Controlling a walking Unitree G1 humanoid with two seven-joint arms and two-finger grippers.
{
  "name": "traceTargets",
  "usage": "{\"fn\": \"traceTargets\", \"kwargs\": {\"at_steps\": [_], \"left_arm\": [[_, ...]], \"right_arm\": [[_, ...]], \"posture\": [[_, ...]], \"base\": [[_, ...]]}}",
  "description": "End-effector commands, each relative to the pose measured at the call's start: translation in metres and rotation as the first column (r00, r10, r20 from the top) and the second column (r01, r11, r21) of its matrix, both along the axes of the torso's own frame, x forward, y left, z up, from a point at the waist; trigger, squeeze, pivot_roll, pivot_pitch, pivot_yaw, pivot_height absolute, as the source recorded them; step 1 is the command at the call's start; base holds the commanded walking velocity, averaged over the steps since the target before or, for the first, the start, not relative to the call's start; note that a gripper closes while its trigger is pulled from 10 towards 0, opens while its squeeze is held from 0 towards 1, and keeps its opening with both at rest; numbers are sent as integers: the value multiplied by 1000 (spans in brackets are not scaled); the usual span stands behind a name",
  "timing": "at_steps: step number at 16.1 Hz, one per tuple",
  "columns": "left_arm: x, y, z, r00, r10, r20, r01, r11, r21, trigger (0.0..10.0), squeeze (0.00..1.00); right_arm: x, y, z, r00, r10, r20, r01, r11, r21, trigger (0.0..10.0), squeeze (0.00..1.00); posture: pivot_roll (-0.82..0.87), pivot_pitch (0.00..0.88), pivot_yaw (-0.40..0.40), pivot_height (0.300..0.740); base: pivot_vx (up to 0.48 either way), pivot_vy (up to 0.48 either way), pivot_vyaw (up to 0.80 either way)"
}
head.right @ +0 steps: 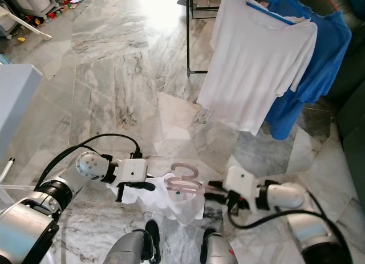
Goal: Hang hanger
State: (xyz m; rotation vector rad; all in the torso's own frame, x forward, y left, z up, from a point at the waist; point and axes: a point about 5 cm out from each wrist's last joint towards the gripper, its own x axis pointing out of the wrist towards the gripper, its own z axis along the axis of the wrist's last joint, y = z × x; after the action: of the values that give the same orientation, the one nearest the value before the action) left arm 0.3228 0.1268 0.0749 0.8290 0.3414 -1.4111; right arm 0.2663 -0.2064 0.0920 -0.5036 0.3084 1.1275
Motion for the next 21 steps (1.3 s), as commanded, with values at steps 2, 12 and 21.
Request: {"fn": "traceTargets", "kwargs": {"at_steps": [2, 12, 21], "left_arm": [[-3, 11, -5, 999, 35, -15, -35, 999, 16, 0, 0], [4, 38, -9, 952, 304, 36, -303, 953, -20, 0, 0], [19, 42, -4, 766, 642, 39, -613, 747, -258, 0, 0]], "right_arm": [[7, -11, 19, 998, -33, 51, 32, 999, 8, 10000, 1000], [24, -29, 41, 913, -292, 284, 296, 955, 31, 10000, 1000], [35, -43, 43, 463, -833, 303, 706, 554, 442, 10000, 0]], "posture": [[-149, 224, 86, 740], [-153, 218, 96, 740], [-154, 229, 103, 740]], "base": [[0, 0, 0], [0, 0, 0], [0, 0, 0]]}}
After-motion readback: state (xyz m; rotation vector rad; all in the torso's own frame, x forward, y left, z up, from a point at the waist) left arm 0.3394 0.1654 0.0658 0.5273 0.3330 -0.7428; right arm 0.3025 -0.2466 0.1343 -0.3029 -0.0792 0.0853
